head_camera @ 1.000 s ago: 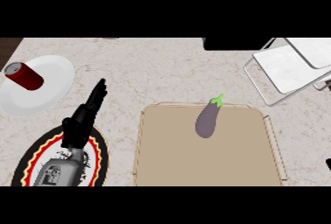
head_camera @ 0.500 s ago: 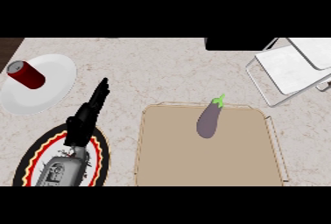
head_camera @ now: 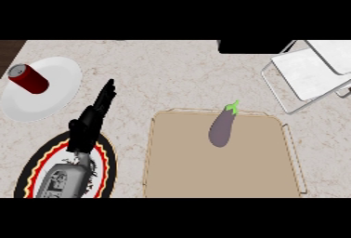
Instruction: Pick the tomato from the tray and place it in the tiered shelf
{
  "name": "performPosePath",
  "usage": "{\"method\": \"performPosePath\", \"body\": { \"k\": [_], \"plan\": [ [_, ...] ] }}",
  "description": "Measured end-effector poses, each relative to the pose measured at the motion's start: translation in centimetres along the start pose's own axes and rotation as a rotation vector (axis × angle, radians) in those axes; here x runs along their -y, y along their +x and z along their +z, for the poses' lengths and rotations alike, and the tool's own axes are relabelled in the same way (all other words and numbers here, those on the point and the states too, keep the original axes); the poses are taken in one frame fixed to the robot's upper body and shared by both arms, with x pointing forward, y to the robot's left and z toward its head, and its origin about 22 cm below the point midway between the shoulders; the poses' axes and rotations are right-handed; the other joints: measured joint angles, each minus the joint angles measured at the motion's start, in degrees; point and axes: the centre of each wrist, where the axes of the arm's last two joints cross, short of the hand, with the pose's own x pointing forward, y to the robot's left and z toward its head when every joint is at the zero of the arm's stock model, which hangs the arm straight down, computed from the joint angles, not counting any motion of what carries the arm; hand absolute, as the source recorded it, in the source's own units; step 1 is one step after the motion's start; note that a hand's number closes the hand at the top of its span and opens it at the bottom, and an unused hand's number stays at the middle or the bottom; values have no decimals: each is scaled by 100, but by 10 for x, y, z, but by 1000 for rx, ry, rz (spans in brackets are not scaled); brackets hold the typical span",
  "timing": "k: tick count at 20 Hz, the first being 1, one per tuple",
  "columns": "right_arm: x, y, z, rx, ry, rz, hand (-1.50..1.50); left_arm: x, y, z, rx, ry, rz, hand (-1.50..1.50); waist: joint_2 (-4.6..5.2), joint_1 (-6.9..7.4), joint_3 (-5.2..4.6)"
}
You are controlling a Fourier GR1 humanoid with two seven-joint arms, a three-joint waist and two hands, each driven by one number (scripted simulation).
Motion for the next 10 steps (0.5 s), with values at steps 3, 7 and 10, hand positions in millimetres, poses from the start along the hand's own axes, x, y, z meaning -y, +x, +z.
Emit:
{"method": "performPosePath", "body": {
  "k": [3,7,10],
  "plan": [
    [3,-4,-17,20,-17,24,150,-3,0,1,-2,-3,2,0,2,10,-1],
    [-11,-13,-31,55,-46,77,150,0,-9,2,-5,-2,3,0,8,15,0],
    [-22,-19,-44,62,-61,101,150,1,-5,1,-3,-5,4,0,8,24,-1]
  ]
}}
